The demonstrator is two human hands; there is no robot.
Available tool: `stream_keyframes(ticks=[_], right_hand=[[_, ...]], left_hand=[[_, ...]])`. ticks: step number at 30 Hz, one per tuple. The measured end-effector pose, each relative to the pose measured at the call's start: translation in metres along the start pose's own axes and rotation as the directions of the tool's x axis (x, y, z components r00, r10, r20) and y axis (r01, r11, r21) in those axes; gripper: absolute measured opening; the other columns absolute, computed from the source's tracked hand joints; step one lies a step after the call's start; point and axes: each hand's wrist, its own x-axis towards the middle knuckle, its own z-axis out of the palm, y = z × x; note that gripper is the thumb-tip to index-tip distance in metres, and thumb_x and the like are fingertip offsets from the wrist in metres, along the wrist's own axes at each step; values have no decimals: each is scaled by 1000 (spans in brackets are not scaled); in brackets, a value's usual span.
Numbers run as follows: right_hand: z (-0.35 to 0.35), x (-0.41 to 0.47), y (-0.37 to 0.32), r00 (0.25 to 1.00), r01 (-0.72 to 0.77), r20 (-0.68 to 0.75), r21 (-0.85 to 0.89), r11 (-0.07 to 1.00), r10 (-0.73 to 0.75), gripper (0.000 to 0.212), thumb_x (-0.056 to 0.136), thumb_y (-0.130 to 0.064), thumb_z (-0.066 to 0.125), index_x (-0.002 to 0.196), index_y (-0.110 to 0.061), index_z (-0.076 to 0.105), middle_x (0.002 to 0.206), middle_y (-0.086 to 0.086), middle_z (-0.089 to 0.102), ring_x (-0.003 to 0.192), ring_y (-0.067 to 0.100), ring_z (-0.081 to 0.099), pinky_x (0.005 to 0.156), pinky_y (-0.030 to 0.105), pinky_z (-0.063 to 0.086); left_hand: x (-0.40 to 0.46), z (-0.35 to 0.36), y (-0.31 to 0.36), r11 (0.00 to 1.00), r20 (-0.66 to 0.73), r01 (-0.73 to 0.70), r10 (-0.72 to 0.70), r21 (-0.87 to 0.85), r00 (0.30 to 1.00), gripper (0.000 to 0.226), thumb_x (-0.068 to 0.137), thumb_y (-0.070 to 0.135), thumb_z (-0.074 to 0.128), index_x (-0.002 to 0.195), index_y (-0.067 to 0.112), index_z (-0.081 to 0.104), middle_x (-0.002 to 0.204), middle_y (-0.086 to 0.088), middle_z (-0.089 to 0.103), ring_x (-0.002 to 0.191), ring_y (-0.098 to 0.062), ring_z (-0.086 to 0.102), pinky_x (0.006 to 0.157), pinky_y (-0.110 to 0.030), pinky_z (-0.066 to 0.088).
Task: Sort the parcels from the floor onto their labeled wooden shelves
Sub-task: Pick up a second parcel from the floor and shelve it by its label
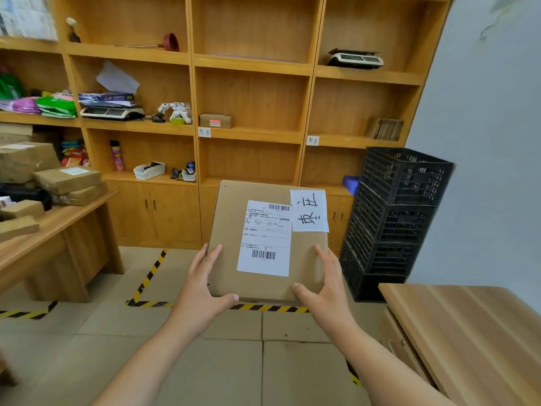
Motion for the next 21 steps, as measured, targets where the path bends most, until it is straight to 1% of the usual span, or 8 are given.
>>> stream_keyframes(ticks=[2, 4, 6, 8, 11, 15, 19, 21], right_hand=[[-1, 27, 14, 1000, -11, -8, -5, 1000, 11, 81, 77, -13, 71, 142, -31, 26, 150, -12, 19, 128, -2, 23, 85, -3, 21], [-1, 57, 28, 1000, -22, -6, -5, 1000, 22, 81, 77, -14, 71, 142, -33, 26, 150, -13, 18, 130, -1, 22, 91, 0, 22], [1, 92, 41, 999, -34, -15, -9, 999, 33, 81, 77, -16, 71, 141, -35, 27, 152, -12, 18, 136, 3, 21, 105, 14, 23], [4, 128, 50, 999, -46, -26, -6, 999, 46, 81, 76, -17, 71, 141, -36, 27, 153, -11, 18, 138, 4, 19, 110, 25, 22], [7, 181, 65, 998, -57, -37, -25, 998, 56, 81, 77, -17, 71, 141, -37, 26, 152, -14, 17, 135, 2, 21, 106, 23, 23], [3, 238, 95, 995, -86, -46, -53, 995, 84, 82, 76, -21, 72, 141, -39, 25, 152, -16, 14, 134, 1, 21, 108, 25, 25], [-12, 280, 129, 989, -142, -40, -88, 986, 139, 92, 73, -28, 75, 143, -42, 18, 151, -22, 3, 132, -3, 17, 105, 22, 22], [-22, 301, 151, 989, -146, -51, -137, 980, 140, 95, 73, -33, 76, 143, -44, 13, 153, -21, -2, 134, -1, 16, 105, 23, 24]], left_hand=[[31, 15, -8, 1000, 22, 4, -4, -30, 1000, 93, 69, 15, 78, 142, 38, 25, 153, 15, 8, 122, 6, 16, 99, -25, 30], [64, 30, -18, 999, 39, 4, -3, -44, 999, 93, 69, 16, 78, 141, 39, 25, 153, 17, 9, 124, 3, 19, 99, -27, 34], [100, 42, -27, 997, 57, 6, -2, -75, 998, 93, 69, 15, 78, 140, 40, 25, 153, 18, 8, 125, 1, 21, 97, -26, 37], [139, 53, -33, 994, 73, 5, 3, -105, 997, 92, 70, 12, 77, 141, 37, 25, 152, 18, 7, 125, 0, 21, 97, -25, 36], [197, 71, -41, 995, 85, -5, 13, -98, 996, 91, 70, 12, 77, 140, 37, 25, 152, 16, 8, 127, -2, 21, 100, -26, 34], [264, 104, -50, 997, 132, -8, 18, -78, 991, 92, 68, 13, 78, 140, 38, 25, 152, 14, 9, 134, -9, 19, 107, -35, 32], [318, 144, -52, 996, 187, -18, 33, -85, 982, 92, 69, 11, 78, 140, 36, 26, 152, 14, 9, 128, -1, 18, 106, -31, 30], [344, 168, -52, 996, 215, -22, 40, -84, 976, 92, 68, 11, 78, 140, 36, 26, 152, 14, 8, 130, -2, 18, 107, -31, 30]])
